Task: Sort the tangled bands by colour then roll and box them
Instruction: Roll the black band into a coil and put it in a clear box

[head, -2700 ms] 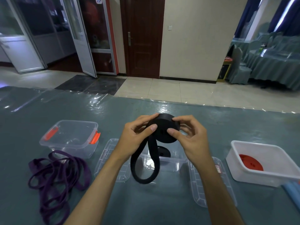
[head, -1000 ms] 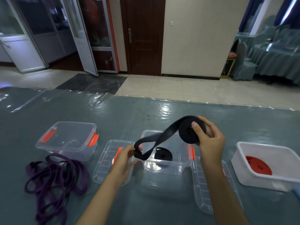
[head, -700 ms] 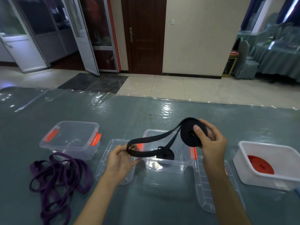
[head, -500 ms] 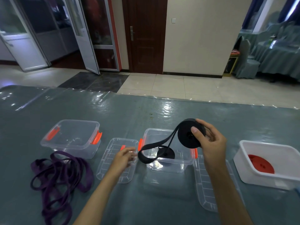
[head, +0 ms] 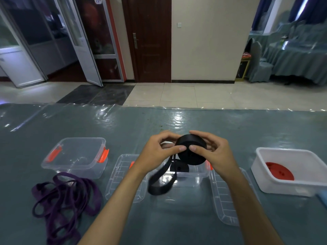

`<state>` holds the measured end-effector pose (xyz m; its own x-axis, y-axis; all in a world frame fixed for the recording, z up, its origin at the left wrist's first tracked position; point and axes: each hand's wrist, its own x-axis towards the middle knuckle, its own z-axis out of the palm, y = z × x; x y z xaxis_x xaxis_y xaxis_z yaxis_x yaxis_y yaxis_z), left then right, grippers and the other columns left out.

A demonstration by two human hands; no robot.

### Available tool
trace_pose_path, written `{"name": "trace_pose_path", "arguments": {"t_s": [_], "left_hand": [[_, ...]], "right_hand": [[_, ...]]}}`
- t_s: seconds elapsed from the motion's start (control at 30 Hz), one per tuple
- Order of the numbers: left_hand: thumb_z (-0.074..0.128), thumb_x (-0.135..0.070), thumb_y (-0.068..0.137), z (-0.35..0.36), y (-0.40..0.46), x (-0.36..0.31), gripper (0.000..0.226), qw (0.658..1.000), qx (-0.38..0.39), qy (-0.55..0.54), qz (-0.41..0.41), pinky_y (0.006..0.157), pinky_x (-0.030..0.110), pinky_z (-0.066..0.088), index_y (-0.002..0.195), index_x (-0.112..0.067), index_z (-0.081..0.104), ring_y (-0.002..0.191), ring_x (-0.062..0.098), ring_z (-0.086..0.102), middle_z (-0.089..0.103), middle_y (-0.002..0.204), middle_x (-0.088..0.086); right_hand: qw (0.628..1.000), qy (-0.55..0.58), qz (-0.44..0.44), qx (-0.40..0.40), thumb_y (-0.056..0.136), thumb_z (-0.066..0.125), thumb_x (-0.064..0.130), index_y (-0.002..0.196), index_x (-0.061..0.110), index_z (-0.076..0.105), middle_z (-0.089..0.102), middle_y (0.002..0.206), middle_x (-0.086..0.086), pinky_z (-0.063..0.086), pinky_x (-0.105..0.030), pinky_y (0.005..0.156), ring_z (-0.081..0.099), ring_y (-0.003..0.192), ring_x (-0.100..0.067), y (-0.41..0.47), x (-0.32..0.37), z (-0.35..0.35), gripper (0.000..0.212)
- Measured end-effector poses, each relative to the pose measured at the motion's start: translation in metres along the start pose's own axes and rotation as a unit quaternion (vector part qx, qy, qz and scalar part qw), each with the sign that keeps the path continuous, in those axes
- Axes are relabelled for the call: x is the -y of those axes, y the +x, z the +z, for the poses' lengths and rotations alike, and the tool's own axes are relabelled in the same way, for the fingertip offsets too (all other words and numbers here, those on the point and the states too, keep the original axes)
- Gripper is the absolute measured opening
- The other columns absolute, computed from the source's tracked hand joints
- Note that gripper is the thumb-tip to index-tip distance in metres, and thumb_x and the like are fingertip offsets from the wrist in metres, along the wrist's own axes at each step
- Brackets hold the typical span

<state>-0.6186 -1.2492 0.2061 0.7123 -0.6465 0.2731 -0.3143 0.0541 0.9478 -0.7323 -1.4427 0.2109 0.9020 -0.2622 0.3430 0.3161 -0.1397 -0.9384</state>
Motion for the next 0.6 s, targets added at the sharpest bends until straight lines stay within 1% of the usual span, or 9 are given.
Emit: {"name": "trace_pose_path", "arguments": {"t_s": [0.07, 0.17, 0.23, 0.27, 0.37, 0.43, 0.5, 0.53, 0.6], "left_hand": [[0.090, -0.031, 0.083, -0.002, -0.002, 0.002, 0.032, 0.999, -0.003, -0.037, 0.000, 0.093, 0.028, 0.059, 0.112, -0.026, 0.079, 0.114, 0.019, 0.073, 0.078, 0.114, 0.001], [0.093, -0.027, 0.080, -0.005, -0.003, 0.003, 0.047, 0.996, -0.010, -0.083, 0.007, 0.095, 0.025, 0.058, 0.123, -0.026, 0.076, 0.116, 0.019, 0.073, 0.077, 0.119, 0.003], [0.096, -0.026, 0.076, -0.008, -0.003, 0.001, 0.058, 0.994, -0.046, -0.097, 0.015, 0.095, 0.026, 0.058, 0.129, -0.029, 0.073, 0.111, 0.020, 0.074, 0.077, 0.115, 0.003], [0.097, -0.027, 0.074, -0.009, -0.002, 0.000, 0.060, 0.993, -0.064, -0.098, 0.021, 0.094, 0.026, 0.058, 0.129, -0.030, 0.072, 0.108, 0.021, 0.075, 0.077, 0.114, 0.004], [0.099, -0.030, 0.070, -0.013, 0.000, -0.001, 0.057, 0.989, -0.096, -0.109, 0.040, 0.091, 0.026, 0.060, 0.121, -0.030, 0.073, 0.102, 0.022, 0.076, 0.078, 0.111, 0.008], [0.097, -0.028, 0.071, -0.013, 0.002, 0.000, 0.054, 0.987, -0.109, -0.105, 0.043, 0.090, 0.025, 0.060, 0.120, -0.030, 0.073, 0.101, 0.022, 0.077, 0.078, 0.110, 0.008], [0.095, -0.024, 0.075, -0.012, 0.004, 0.000, 0.058, 0.986, -0.108, -0.122, 0.042, 0.090, 0.026, 0.060, 0.126, -0.030, 0.068, 0.102, 0.023, 0.077, 0.078, 0.108, 0.010], [0.094, -0.022, 0.076, -0.012, 0.006, 0.000, 0.059, 0.984, -0.108, -0.133, 0.041, 0.090, 0.026, 0.060, 0.127, -0.030, 0.066, 0.103, 0.025, 0.077, 0.078, 0.107, 0.011], [0.094, -0.020, 0.075, -0.013, 0.009, 0.002, 0.055, 0.982, -0.116, -0.143, 0.039, 0.089, 0.026, 0.060, 0.122, -0.030, 0.066, 0.101, 0.026, 0.078, 0.078, 0.106, 0.011]], "right_hand": [[1.000, -0.008, -0.007, -0.003, 0.077, 0.088, 0.041, 0.119, 0.039, 0.077, 0.080, 0.116, 0.006, 0.062, -0.032, 0.092, 0.076, 0.110, -0.017, 0.002, 0.001, 0.004, 0.044], [0.999, 0.033, 0.001, -0.009, 0.075, 0.090, 0.038, 0.119, 0.037, 0.078, 0.080, 0.115, 0.002, 0.062, -0.027, 0.089, 0.076, 0.110, -0.018, 0.006, -0.002, 0.012, 0.045], [0.997, 0.070, 0.024, 0.015, 0.076, 0.091, 0.039, 0.125, 0.035, 0.076, 0.079, 0.120, -0.001, 0.060, -0.025, 0.091, 0.075, 0.114, -0.020, 0.009, -0.005, 0.012, 0.051], [0.995, 0.082, 0.036, 0.037, 0.078, 0.090, 0.041, 0.129, 0.034, 0.073, 0.077, 0.124, -0.003, 0.060, -0.028, 0.095, 0.073, 0.118, -0.023, 0.011, -0.006, 0.010, 0.054], [0.990, 0.102, 0.051, 0.083, 0.088, 0.083, 0.043, 0.140, 0.032, 0.065, 0.075, 0.130, -0.008, 0.059, -0.039, 0.101, 0.070, 0.124, -0.030, 0.019, -0.011, 0.007, 0.056], [0.987, 0.119, 0.060, 0.091, 0.093, 0.080, 0.039, 0.147, 0.035, 0.058, 0.074, 0.130, -0.012, 0.060, -0.041, 0.099, 0.071, 0.122, -0.033, 0.025, -0.014, 0.008, 0.059], [0.982, 0.136, 0.075, 0.105, 0.095, 0.078, 0.037, 0.152, 0.037, 0.052, 0.072, 0.134, -0.012, 0.060, -0.039, 0.098, 0.069, 0.125, -0.034, 0.030, -0.018, 0.009, 0.062], [0.981, 0.138, 0.079, 0.110, 0.095, 0.078, 0.036, 0.151, 0.037, 0.054, 0.071, 0.137, -0.010, 0.060, -0.037, 0.098, 0.068, 0.127, -0.032, 0.031, -0.020, 0.010, 0.061], [0.982, 0.129, 0.079, 0.108, 0.091, 0.082, 0.034, 0.144, 0.032, 0.063, 0.070, 0.139, -0.006, 0.060, -0.034, 0.097, 0.067, 0.128, -0.029, 0.033, -0.021, 0.010, 0.056]]}}
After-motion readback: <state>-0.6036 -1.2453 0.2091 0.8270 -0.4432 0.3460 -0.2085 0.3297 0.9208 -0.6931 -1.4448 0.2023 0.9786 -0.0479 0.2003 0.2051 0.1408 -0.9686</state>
